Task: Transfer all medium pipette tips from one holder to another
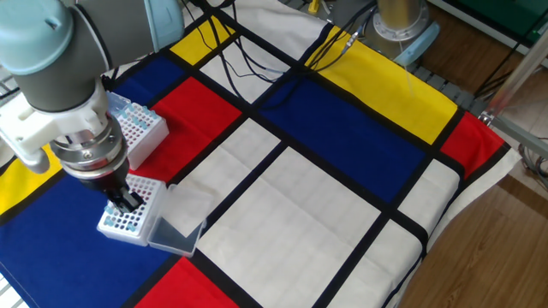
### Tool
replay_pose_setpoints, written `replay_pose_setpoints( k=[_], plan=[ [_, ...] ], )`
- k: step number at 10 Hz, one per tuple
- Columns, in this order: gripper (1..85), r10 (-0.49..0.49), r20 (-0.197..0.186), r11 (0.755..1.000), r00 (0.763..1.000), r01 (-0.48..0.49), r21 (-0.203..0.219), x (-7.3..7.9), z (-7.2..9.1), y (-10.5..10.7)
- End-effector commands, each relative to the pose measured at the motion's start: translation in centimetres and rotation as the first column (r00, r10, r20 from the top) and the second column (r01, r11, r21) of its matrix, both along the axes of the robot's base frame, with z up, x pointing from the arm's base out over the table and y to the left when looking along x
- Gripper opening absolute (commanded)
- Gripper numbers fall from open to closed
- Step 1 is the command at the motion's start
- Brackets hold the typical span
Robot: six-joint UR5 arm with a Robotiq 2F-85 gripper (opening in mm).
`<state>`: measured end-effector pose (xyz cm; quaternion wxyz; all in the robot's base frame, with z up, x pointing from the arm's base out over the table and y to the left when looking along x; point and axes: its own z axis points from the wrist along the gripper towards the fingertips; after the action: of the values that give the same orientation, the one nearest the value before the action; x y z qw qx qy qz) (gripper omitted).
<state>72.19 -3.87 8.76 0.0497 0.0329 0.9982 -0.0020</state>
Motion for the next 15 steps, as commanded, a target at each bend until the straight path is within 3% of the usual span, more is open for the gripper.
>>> replay_pose_setpoints(
  k=[1,6,15],
  plan=[
    [1.7,-0.032,-0.002,0.999,0.999,0.032,0.010,0.1,2.0,0.4],
    [1.7,-0.048,-0.007,0.999,0.999,0.049,0.022,-1.1,3.0,0.4],
    [1.3,-0.072,-0.021,0.997,0.997,0.072,-0.005,-2.5,3.8,-0.2]
  ],
)
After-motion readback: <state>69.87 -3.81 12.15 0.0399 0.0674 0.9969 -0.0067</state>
